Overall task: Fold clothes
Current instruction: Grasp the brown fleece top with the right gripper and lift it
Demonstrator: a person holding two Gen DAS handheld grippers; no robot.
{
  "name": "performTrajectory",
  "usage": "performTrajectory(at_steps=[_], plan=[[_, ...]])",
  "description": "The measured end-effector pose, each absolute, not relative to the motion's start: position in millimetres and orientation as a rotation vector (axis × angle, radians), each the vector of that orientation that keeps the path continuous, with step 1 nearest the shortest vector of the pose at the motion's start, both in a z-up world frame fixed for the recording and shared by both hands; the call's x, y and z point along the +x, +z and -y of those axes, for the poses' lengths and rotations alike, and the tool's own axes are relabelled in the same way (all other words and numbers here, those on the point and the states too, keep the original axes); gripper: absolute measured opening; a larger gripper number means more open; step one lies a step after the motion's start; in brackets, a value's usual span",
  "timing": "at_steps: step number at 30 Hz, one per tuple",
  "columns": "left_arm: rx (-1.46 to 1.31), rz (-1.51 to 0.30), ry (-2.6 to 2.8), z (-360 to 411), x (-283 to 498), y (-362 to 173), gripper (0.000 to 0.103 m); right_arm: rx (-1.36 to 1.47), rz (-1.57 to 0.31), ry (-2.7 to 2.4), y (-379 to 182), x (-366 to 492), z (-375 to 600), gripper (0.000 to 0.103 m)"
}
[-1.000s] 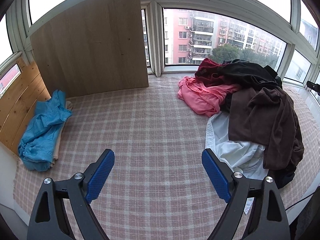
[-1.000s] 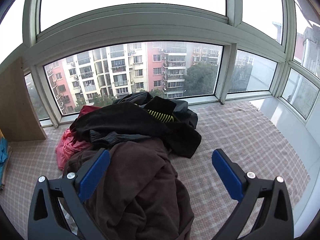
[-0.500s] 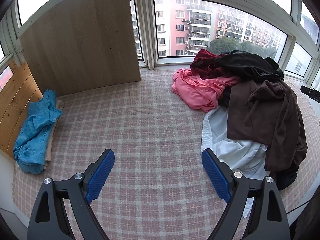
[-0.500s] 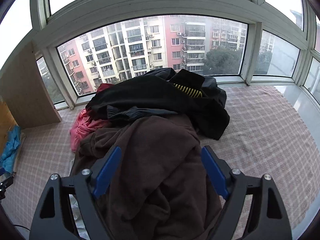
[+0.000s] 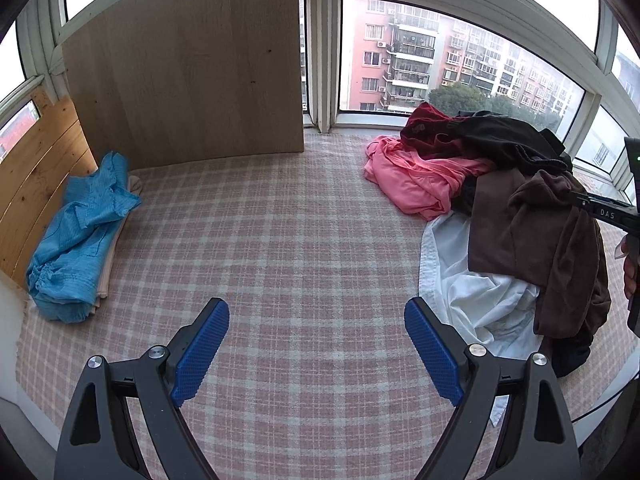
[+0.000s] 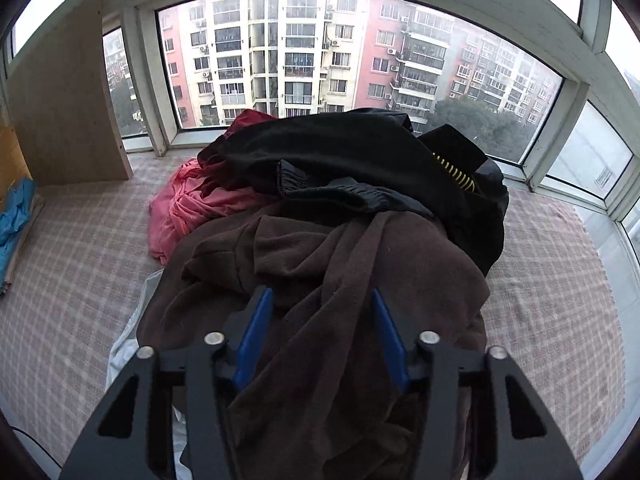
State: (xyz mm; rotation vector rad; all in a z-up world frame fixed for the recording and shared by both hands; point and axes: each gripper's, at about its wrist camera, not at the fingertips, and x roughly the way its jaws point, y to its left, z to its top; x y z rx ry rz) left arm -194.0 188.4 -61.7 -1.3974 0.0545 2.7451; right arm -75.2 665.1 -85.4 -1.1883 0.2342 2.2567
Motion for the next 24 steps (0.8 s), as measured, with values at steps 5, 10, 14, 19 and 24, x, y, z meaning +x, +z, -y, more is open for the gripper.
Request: performTrajectory(at_steps=[5, 10, 14, 19, 24], plan=[[-1.402, -0.037, 2.768, -181, -190, -64, 0.089, -1.169, -0.196, 2.269, -90, -69, -664, 0.017], [-1.41, -0.014, 2.773, -175, -189, -64, 0.089, -1.023, -0.374, 2.319, -58, -44, -685, 0.006], [-1.398, -0.013, 2.768, -174, -186, -61, 0.089, -0.839, -0.436, 2.345, -6, -20, -698, 0.006], [-1.374, -0.012, 2.763, -174, -184, -57, 0.089, -0.656, -0.506, 2.408, 70, 4, -710, 0.006], [-1.349, -0.01, 2.758, -175, -181, -53, 0.089, -0.598, -0.453, 2.47, 138, -5, -692, 0.006]])
